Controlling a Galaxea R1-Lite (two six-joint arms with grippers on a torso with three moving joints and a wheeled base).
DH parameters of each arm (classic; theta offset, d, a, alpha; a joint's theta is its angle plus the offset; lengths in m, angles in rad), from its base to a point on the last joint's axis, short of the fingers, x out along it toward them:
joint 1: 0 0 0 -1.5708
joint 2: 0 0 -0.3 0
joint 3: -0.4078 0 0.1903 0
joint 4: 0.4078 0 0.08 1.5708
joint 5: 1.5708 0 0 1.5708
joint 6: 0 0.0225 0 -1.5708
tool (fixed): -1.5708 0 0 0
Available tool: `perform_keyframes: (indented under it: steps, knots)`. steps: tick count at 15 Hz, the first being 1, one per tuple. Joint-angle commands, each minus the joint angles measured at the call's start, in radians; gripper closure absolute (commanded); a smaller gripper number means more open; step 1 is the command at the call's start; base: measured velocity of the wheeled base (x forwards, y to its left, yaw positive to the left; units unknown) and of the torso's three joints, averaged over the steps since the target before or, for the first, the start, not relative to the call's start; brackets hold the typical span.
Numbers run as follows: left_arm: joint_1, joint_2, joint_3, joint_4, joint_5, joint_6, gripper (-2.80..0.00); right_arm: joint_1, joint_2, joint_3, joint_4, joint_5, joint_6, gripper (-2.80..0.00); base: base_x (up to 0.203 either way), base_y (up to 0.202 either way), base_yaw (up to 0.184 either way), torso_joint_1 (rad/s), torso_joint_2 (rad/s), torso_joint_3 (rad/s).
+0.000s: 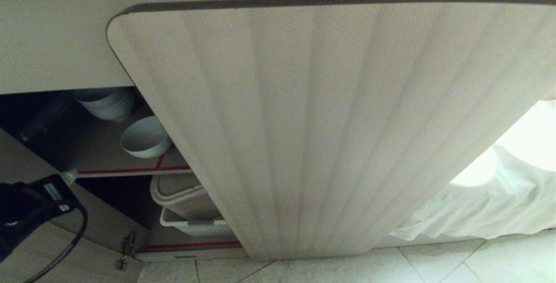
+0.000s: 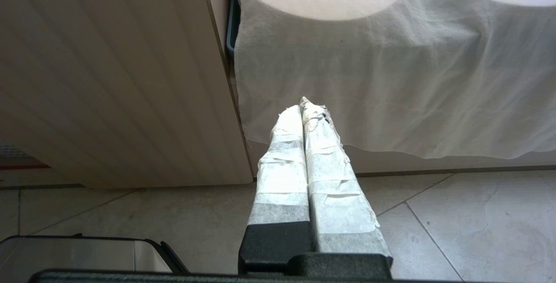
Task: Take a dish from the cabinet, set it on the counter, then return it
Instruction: Close the cabinet door
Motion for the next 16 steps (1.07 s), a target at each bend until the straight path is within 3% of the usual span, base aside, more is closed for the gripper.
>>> perform_keyframes:
  steps: [1,10,14,16]
  knots:
    - [0.001,0.003,0.000,-0.003,0.001,-0.002,0.00,0.000,0.000,0.000,0.000,0.000,0.000,0.00,0.000,0.000,0.000,0.000,0.00,0.000]
    - [-0.001,-0.024,0.010,0.004,0.003,-0.001,0.00,0.000,0.000,0.000,0.000,0.000,0.000,0.00,0.000,0.000,0.000,0.000,0.00,0.000]
    - [-0.001,-0.081,0.085,-0.002,0.001,0.078,0.00,0.000,0.000,0.000,0.000,0.000,0.000,0.00,0.000,0.000,0.000,0.000,0.00,0.000]
    - [-0.003,-0.108,0.109,0.004,0.000,0.082,0.00,0.001,0.000,0.000,0.000,0.000,0.000,0.00,0.000,0.000,0.000,0.000,0.00,0.000]
